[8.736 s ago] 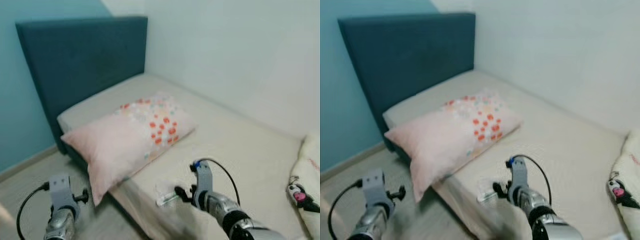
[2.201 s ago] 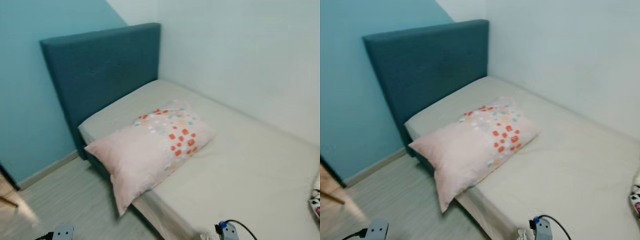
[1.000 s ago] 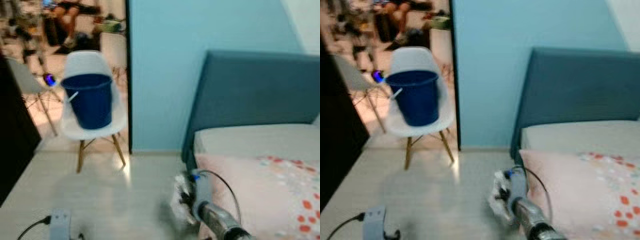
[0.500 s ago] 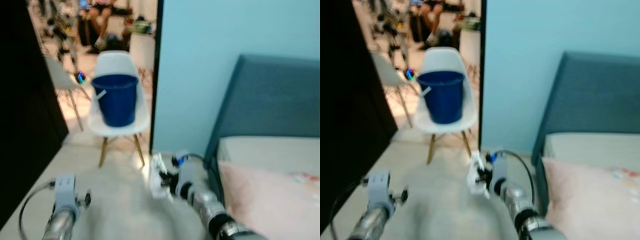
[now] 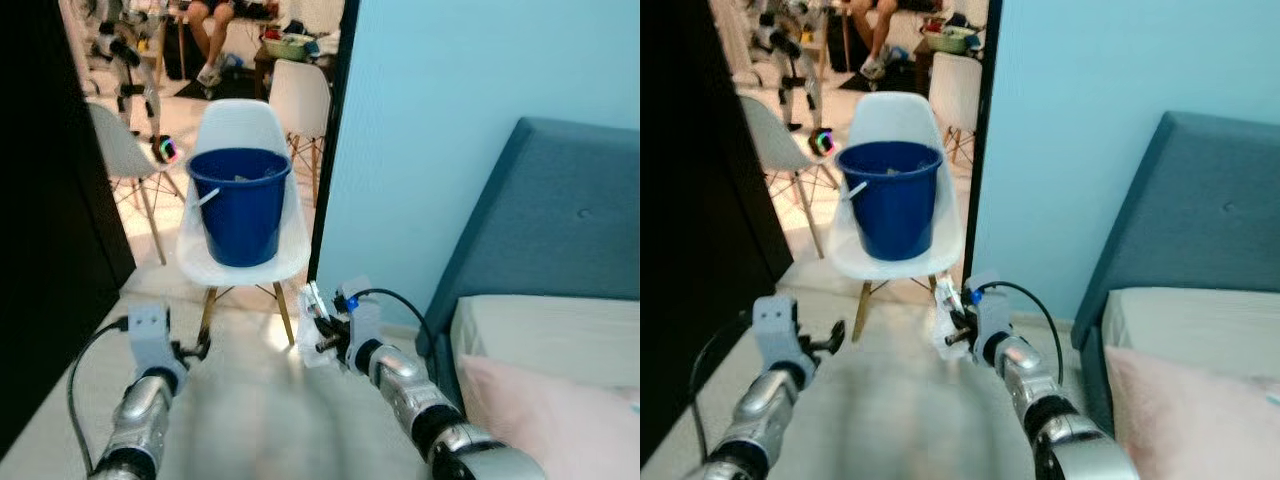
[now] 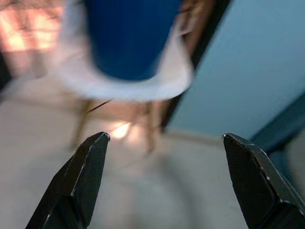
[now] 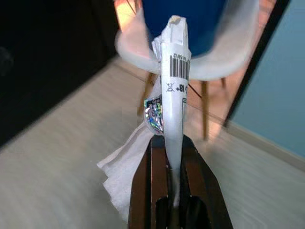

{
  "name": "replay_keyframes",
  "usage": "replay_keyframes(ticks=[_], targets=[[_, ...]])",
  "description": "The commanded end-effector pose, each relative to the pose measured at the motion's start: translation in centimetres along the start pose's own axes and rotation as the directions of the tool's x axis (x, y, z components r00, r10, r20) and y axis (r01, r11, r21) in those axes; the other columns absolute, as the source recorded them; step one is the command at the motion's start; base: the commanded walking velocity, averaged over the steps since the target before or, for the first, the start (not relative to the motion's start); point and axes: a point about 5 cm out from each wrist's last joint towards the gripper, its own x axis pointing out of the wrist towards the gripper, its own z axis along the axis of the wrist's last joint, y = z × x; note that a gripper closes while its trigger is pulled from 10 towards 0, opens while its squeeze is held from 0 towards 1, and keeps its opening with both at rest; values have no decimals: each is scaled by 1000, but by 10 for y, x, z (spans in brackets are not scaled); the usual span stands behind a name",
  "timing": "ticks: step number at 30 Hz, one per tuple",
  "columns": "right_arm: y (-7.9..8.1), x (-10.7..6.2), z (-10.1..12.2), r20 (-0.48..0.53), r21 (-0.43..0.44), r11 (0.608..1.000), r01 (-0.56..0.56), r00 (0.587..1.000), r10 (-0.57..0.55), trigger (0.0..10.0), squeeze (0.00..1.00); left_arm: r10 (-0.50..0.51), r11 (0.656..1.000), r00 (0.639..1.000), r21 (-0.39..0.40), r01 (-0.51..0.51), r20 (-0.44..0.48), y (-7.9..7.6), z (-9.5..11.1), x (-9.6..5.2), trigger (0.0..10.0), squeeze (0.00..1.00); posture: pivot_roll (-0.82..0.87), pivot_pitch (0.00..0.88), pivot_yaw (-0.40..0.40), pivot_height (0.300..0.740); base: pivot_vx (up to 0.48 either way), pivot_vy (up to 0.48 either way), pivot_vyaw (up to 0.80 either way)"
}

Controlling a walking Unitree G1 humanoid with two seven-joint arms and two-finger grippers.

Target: Clean up the room

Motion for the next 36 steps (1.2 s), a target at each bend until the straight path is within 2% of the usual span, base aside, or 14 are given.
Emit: replay_keyframes(ticks=[1, 9, 14, 16, 17, 19, 20, 22, 23, 24, 26, 27, 31, 36], targets=[[5, 2, 5, 34, -19, 999, -39, 999, 40, 10000, 0, 1, 1000, 1000, -23, 0, 26, 4, 2, -2, 10000, 0, 44, 0, -85, 725, 480, 0, 788], [6, 4, 13, 72, -29, 998, -62, 995, 64, 10000, 0, -6, 1000, 996, -8, 7, 88, 2, 17, 3, 10000, 0, 45, 0, -84, 725, 480, 0, 723], [8, 10, 46, 196, -48, 995, -89, 976, 97, 10000, 0, 69, 997, 985, 15, -73, 160, 19, 38, 6, 10000, 0, 41, 0, -79, 725, 480, 0, 0], [8, 10, 46, 196, -48, 995, -89, 976, 97, 10000, 0, 69, 997, 985, 15, -73, 160, 19, 38, 6, 10000, 0, 41, 0, -79, 725, 480, 0, 0], [10, 11, 57, 236, -47, 992, -117, 964, 125, 10000, 0, 81, 996, 977, 13, -85, 195, 23, 49, 8, 10000, 0, 42, 0, -81, 725, 480, 0, 0], [16, 12, 79, 303, -101, 977, -185, 930, 208, 10000, 0, 86, 995, 960, 26, -96, 267, 28, 72, 12, 10000, 0, 47, 0, -83, 725, 480, 0, 0], [16, 12, 79, 303, -101, 977, -185, 930, 208, 10000, 0, 86, 995, 960, 26, -96, 267, 28, 72, 12, 10000, 0, 47, 0, -83, 725, 480, 0, 0], [23, 13, 106, 374, -157, 961, -228, 887, 272, 10000, 0, 74, 995, 939, 36, -91, 336, 27, 95, 16, 10000, 0, 56, 0, -85, 725, 480, 0, 0], [23, 13, 106, 374, -157, 961, -228, 887, 272, 10000, 0, 74, 995, 939, 36, -91, 336, 27, 95, 16, 10000, 0, 56, 0, -85, 725, 480, 0, 0], [24, 14, 122, 412, -168, 960, -222, 869, 274, 10000, 0, 61, 996, 929, 38, -81, 365, 24, 105, 18, 10000, 0, 59, 0, -88, 725, 480, 0, 0], [24, 14, 122, 412, -168, 960, -222, 869, 274, 10000, 0, 61, 996, 929, 38, -81, 365, 24, 105, 18, 10000, 0, 59, 0, -88, 725, 480, 0, 0], [21, 15, 146, 457, -162, 973, -166, 861, 223, 10000, 0, 25, 998, 920, 40, -45, 392, 15, 113, 21, 10000, 0, 59, 0, -88, 725, 480, 0, 0], [13, 16, 156, 460, -163, 983, -88, 874, 155, 10000, 0, -5, 999, 925, 36, -10, 380, 6, 109, 23, 10000, 0, 57, 0, -89, 725, 480, 0, 0], [8, 18, 150, 388, -195, 980, -45, 914, 119, 10000, 0, -13, 1000, 932, 24, 5, 363, -1, 101, 22, 10000, 0, 50, 0, -91, 725, 480, 0, -320]])
